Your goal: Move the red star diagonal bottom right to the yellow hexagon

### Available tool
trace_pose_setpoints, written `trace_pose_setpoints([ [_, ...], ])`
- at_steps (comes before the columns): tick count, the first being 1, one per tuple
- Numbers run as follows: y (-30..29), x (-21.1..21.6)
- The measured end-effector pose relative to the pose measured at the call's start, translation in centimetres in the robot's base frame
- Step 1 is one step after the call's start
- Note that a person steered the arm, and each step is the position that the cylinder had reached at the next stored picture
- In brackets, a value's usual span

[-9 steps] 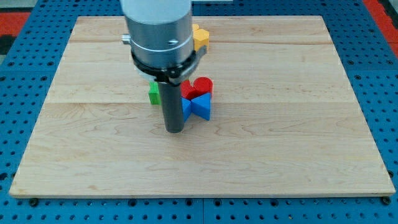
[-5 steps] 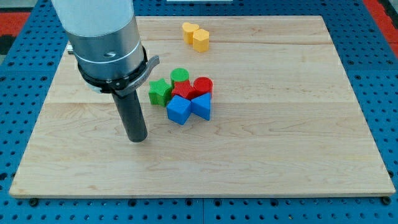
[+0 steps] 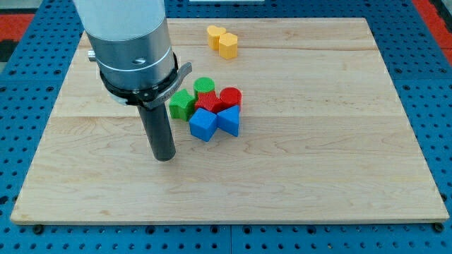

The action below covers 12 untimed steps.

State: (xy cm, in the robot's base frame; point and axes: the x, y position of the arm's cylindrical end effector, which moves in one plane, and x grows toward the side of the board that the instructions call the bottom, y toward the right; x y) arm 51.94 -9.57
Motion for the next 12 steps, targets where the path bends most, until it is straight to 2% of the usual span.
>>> trace_pose_setpoints([
  [2,2.3,-0.3],
  [4,2.5,-3.8],
  [6,7.3,-6.9],
  [7,4.2,-6.7],
  [8,4.0,-7.4],
  [12,14.8,-16.0],
])
